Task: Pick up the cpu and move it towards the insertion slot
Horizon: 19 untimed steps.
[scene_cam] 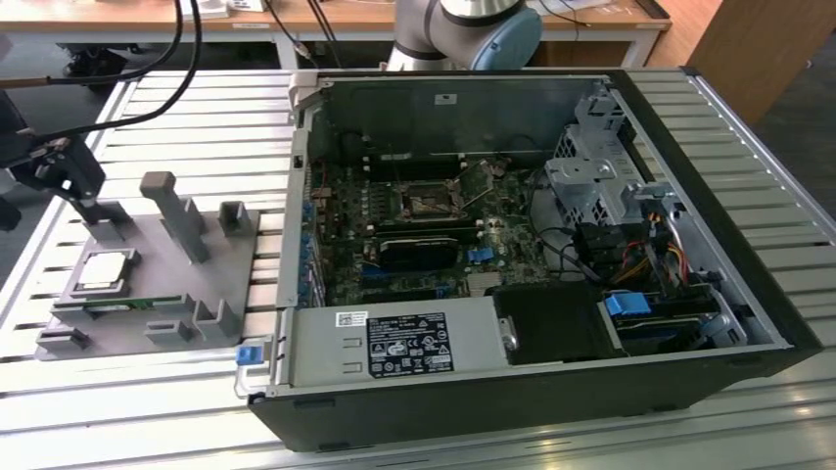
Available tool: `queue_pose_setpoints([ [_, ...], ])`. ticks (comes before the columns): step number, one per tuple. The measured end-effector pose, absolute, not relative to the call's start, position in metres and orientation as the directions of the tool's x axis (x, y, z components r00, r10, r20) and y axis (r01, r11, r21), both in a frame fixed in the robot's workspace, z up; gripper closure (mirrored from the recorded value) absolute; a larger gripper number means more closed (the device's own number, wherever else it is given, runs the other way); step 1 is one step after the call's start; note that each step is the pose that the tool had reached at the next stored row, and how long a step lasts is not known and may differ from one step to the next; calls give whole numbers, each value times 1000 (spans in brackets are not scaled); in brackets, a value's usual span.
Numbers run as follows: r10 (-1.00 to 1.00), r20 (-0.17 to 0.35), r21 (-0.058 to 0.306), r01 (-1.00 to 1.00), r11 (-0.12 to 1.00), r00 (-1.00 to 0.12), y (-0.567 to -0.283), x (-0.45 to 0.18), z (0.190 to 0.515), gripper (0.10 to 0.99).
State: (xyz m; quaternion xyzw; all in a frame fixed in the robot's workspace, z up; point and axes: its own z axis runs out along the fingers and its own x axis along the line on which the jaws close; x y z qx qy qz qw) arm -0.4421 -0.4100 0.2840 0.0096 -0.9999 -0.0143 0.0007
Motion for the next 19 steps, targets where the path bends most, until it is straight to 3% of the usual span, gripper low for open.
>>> queue_pose_setpoints([
  [19,-19,1,26,-19,999,-1000,-410,-442,270,267],
])
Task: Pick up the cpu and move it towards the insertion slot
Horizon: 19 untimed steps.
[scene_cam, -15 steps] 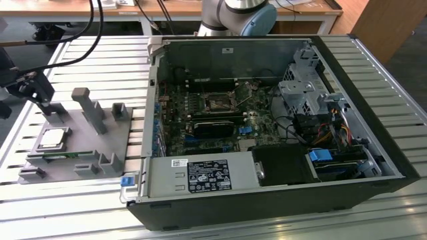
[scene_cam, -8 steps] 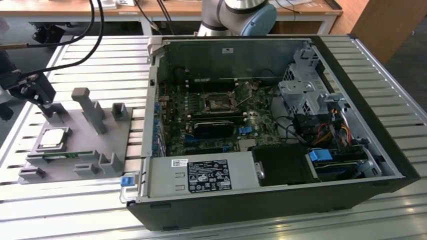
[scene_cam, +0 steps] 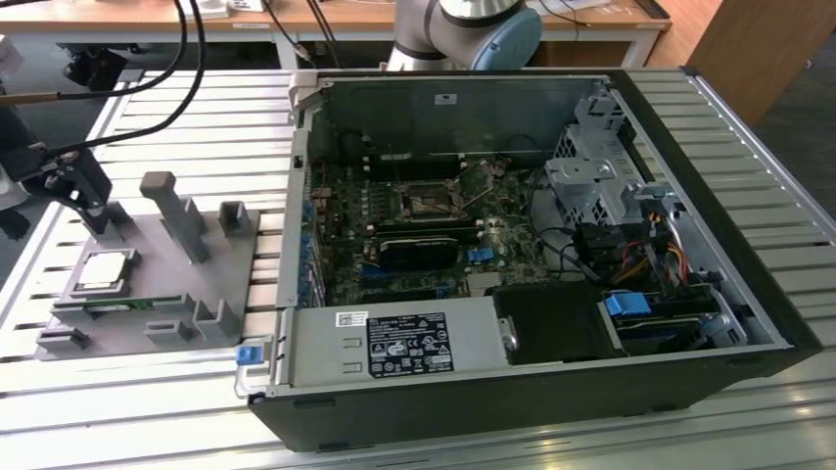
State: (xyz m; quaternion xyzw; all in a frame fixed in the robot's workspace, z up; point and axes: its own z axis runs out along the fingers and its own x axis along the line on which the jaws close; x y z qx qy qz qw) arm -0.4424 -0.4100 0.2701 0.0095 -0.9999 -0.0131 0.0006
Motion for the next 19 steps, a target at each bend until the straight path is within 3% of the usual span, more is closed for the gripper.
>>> queue_pose_setpoints([
  [19,-19,1,24,-19,1000,-1000,-410,-443,247,267],
])
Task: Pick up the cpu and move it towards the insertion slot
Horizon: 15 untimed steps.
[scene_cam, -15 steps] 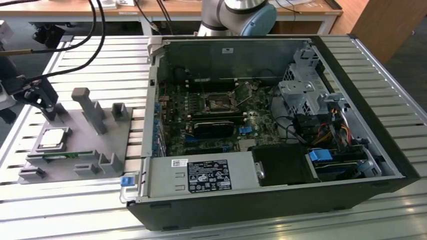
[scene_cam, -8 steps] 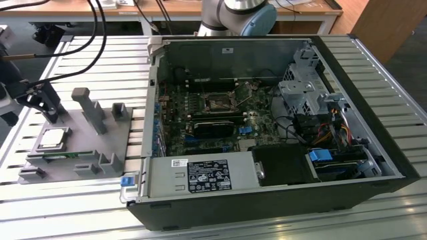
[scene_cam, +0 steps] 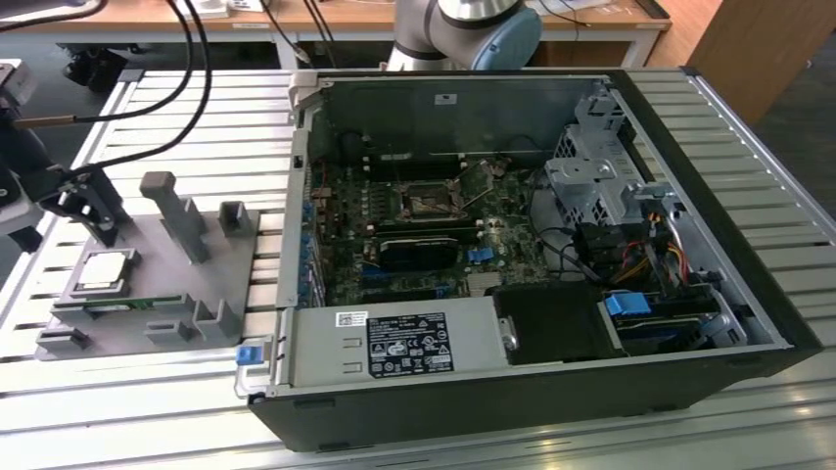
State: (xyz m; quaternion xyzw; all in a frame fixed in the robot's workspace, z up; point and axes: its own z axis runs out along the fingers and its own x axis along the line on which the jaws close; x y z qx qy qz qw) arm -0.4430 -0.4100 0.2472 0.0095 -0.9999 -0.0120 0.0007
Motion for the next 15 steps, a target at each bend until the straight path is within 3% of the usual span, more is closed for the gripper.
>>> queue_pose_setpoints([
  [15,-19,1,24,-19,1000,-1000,-410,-443,232,267],
])
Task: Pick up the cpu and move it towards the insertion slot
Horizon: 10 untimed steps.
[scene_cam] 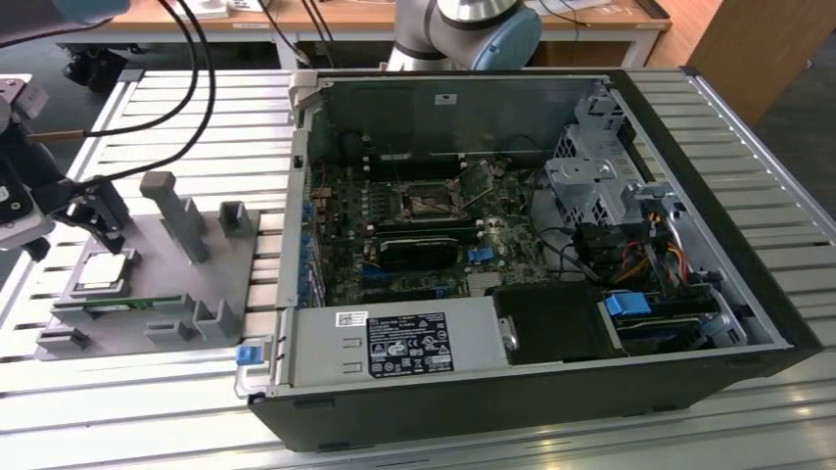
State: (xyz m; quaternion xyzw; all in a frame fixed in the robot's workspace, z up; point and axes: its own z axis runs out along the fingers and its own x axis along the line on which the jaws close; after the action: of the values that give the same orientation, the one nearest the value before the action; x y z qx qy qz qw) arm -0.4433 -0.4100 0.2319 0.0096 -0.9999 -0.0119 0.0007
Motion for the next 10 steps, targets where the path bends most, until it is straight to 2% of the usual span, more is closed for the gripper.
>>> queue_pose_setpoints([
  [10,-19,1,24,-19,1000,-1000,-410,-443,224,267],
])
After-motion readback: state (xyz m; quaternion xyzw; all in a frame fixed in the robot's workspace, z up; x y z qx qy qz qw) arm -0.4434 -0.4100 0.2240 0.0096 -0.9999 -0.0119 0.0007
